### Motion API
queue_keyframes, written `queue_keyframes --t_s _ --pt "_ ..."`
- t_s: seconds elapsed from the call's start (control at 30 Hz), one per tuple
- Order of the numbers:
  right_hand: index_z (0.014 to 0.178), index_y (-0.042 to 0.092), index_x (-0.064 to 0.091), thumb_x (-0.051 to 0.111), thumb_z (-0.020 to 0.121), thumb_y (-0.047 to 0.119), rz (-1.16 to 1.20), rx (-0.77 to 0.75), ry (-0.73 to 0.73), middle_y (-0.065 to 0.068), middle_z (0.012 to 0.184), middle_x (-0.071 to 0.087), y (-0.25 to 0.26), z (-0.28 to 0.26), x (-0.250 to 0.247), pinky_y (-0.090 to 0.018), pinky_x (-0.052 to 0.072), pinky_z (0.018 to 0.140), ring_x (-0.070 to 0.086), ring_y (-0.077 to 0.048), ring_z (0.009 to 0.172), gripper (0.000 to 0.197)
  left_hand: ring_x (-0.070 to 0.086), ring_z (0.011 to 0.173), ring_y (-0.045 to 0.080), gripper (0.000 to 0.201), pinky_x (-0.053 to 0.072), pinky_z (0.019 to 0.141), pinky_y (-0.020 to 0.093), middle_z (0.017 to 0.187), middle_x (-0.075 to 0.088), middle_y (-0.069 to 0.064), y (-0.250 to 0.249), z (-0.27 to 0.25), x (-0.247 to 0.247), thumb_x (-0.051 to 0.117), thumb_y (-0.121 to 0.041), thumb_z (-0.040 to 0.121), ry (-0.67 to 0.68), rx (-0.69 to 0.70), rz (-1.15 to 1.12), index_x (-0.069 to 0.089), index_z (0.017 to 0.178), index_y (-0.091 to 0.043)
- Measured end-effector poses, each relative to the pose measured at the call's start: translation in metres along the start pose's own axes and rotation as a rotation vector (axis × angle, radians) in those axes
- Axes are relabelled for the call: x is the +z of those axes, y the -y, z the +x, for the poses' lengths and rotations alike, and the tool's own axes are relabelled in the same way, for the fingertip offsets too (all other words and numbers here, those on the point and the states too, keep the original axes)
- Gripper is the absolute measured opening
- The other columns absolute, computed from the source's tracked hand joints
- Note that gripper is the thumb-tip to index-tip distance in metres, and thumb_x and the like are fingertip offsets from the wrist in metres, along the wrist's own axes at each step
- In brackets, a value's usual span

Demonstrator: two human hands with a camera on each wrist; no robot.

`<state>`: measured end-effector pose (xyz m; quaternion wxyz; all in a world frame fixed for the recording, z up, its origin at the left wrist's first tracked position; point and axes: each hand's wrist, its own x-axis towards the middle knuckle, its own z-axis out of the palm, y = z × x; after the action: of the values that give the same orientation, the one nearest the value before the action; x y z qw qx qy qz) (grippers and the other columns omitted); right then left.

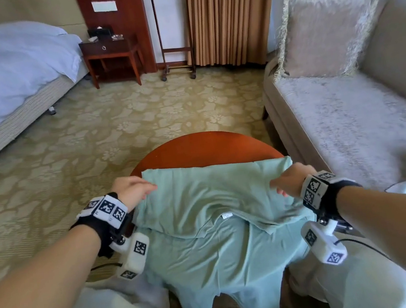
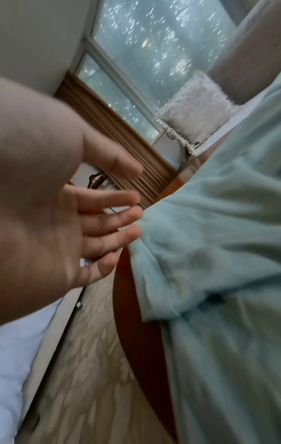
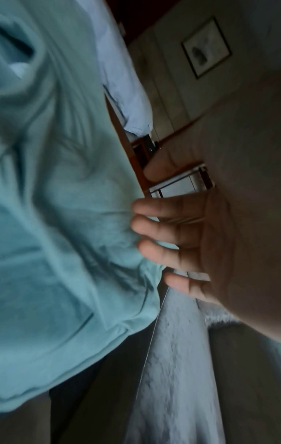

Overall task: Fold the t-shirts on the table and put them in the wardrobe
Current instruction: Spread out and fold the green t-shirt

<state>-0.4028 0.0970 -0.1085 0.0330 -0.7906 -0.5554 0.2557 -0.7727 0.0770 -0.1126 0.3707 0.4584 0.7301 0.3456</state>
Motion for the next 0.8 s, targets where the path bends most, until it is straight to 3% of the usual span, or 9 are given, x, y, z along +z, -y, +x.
queue_keyframes --t_s 0.03,0.1,0.23,0.3,0.43,0.6,0.67,0.73,0.8 --pt "0.087 0.014 0.07 0.064 0.078 0.042 -0.003 0.05 -0.069 -0.001 0.086 0.069 0.001 0.006 -0.004 -0.024 0.048 0.056 0.062 -0.016 0.069 0.03 0.062 0.075 0.021 0.01 0.042 0.057 0.023 0.076 0.068 0.007 0.001 0.012 0.0 0.077 -0.013 0.08 -0.077 -0.063 -0.034 0.071 0.078 -0.007" --pt "0.099 0.01 0.064 0.059 0.085 0.04 0.03 0.133 -0.157 -0.007 0.088 0.061 0.001 0.022 -0.012 -0.025 0.045 0.06 0.056 -0.022 0.071 0.033 0.058 0.071 0.026 0.017 0.043 0.059 0.025 0.074 0.063 0.011 0.008 0.042 0.001 0.076 -0.017 0.081 -0.163 -0.195 -0.035 0.066 0.077 -0.004" --pt "0.104 0.006 0.063 0.055 0.084 0.044 0.099 0.203 -0.173 -0.011 0.086 0.063 -0.005 0.06 -0.017 -0.025 0.043 0.052 0.059 -0.024 0.065 0.043 0.063 0.098 0.034 0.064 0.048 0.075 0.038 0.112 0.067 0.02 0.016 0.09 0.009 0.079 -0.041 0.075 -0.143 -0.311 0.045 0.062 0.117 0.005" --pt "0.11 0.007 0.058 0.057 0.08 0.048 0.096 0.203 -0.149 -0.011 0.089 0.064 -0.006 0.075 -0.013 -0.023 0.04 0.05 0.06 -0.023 0.065 0.05 0.063 0.104 0.037 0.069 0.048 0.076 0.038 0.12 0.064 0.022 0.015 0.105 0.02 0.079 -0.042 0.076 -0.132 -0.277 0.115 0.059 0.12 0.007" --pt "0.103 0.006 0.062 0.061 0.077 0.044 0.11 0.223 -0.122 -0.012 0.087 0.065 -0.004 0.092 -0.006 -0.022 0.039 0.049 0.061 -0.024 0.064 0.046 0.061 0.087 0.029 0.051 0.048 0.073 0.034 0.113 0.066 0.019 0.014 0.121 0.034 0.08 -0.031 0.078 -0.082 -0.246 0.253 0.066 0.111 0.006" --pt "0.096 0.019 0.07 0.062 0.082 0.026 0.222 0.21 -0.197 -0.012 0.098 0.066 -0.002 0.107 -0.004 -0.026 0.046 0.064 0.061 -0.029 0.075 0.018 0.065 0.104 0.031 0.031 0.052 0.092 0.039 0.112 0.069 0.016 0.023 0.14 0.026 0.078 -0.019 0.081 -0.085 -0.22 0.234 0.072 0.102 0.003" --pt "0.097 0.021 0.071 0.065 0.082 0.026 0.298 0.213 -0.273 -0.011 0.101 0.067 0.003 0.112 -0.007 -0.029 0.05 0.07 0.061 -0.028 0.08 0.017 0.064 0.096 0.025 0.021 0.051 0.09 0.036 0.11 0.069 0.011 0.031 0.149 0.018 0.079 -0.019 0.081 -0.107 -0.219 0.183 0.072 0.092 -0.003" --pt "0.102 0.021 0.071 0.066 0.081 0.028 0.326 0.198 -0.309 -0.01 0.102 0.069 0.01 0.117 -0.008 -0.032 0.053 0.078 0.063 -0.029 0.085 0.022 0.064 0.081 0.021 0.025 0.051 0.08 0.033 0.103 0.071 0.012 0.037 0.153 0.01 0.088 -0.027 0.068 -0.183 -0.223 0.077 0.068 0.076 -0.014" --pt "0.11 0.02 0.067 0.062 0.083 0.03 0.265 0.189 -0.246 -0.01 0.106 0.067 0.019 0.117 -0.006 -0.031 0.05 0.077 0.062 -0.03 0.089 0.03 0.067 0.082 0.026 0.043 0.055 0.084 0.039 0.1 0.073 0.012 0.035 0.151 0.009 0.093 -0.048 0.05 -0.212 -0.228 0.012 0.07 0.075 -0.022"
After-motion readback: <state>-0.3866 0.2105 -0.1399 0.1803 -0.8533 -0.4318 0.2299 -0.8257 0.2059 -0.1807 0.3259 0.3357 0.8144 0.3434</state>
